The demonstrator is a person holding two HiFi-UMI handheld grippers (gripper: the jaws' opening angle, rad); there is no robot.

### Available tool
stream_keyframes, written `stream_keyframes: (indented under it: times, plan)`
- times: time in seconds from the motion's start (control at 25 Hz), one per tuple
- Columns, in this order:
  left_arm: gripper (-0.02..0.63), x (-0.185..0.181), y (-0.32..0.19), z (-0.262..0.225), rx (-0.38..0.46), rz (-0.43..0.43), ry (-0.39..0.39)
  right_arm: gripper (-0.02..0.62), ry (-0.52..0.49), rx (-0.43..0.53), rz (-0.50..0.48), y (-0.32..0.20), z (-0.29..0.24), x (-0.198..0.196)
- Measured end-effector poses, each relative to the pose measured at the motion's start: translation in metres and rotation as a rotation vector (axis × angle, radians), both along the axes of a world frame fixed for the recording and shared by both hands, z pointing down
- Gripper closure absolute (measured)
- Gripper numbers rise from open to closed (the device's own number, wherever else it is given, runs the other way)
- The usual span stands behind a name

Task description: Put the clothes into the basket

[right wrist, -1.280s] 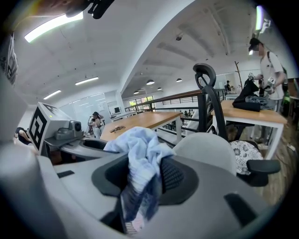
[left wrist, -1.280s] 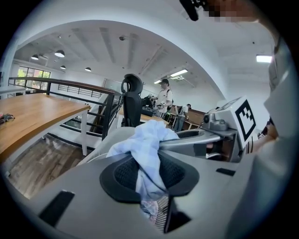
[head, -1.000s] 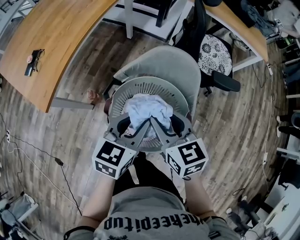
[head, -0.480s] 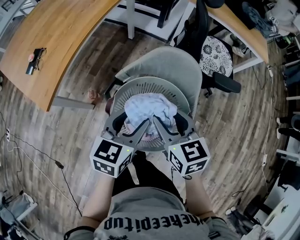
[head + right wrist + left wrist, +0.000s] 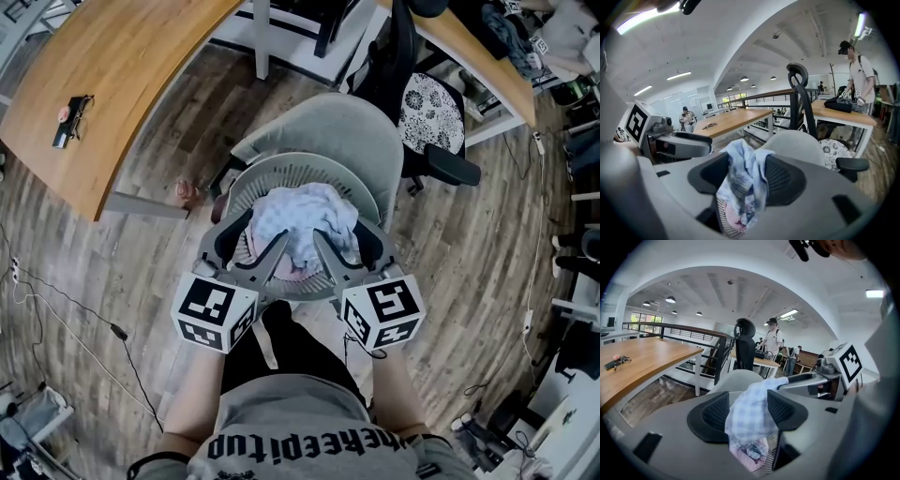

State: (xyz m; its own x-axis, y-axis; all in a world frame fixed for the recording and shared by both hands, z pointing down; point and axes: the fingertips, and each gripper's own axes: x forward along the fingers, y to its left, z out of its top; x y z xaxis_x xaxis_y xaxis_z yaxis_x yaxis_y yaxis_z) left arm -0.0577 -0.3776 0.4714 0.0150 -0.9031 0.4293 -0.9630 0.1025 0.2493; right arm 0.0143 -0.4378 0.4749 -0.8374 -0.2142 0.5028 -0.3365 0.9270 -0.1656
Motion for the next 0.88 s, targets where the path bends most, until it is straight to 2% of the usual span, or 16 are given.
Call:
stream_keyframes:
  times: [0.36, 0.68, 0.88]
  plan:
    - [0.353, 0.008, 0.003, -0.005, 0.02, 0.016, -0.002, 0.364, -0.064, 0.064, 0.016, -0.002, -0.027, -0.003]
    - [0.357, 0.015, 0.009, -0.013, 0.041, 0.044, -0.012, 0.364, -0.062, 0.048, -0.01, 0.017, -0.024, -0.006]
    - [0.47, 0.017, 0.014, -0.023, 0.067, 0.054, -0.044, 0.4, -0.077, 0.053, -0.016, 0.025, -0.029, -0.007]
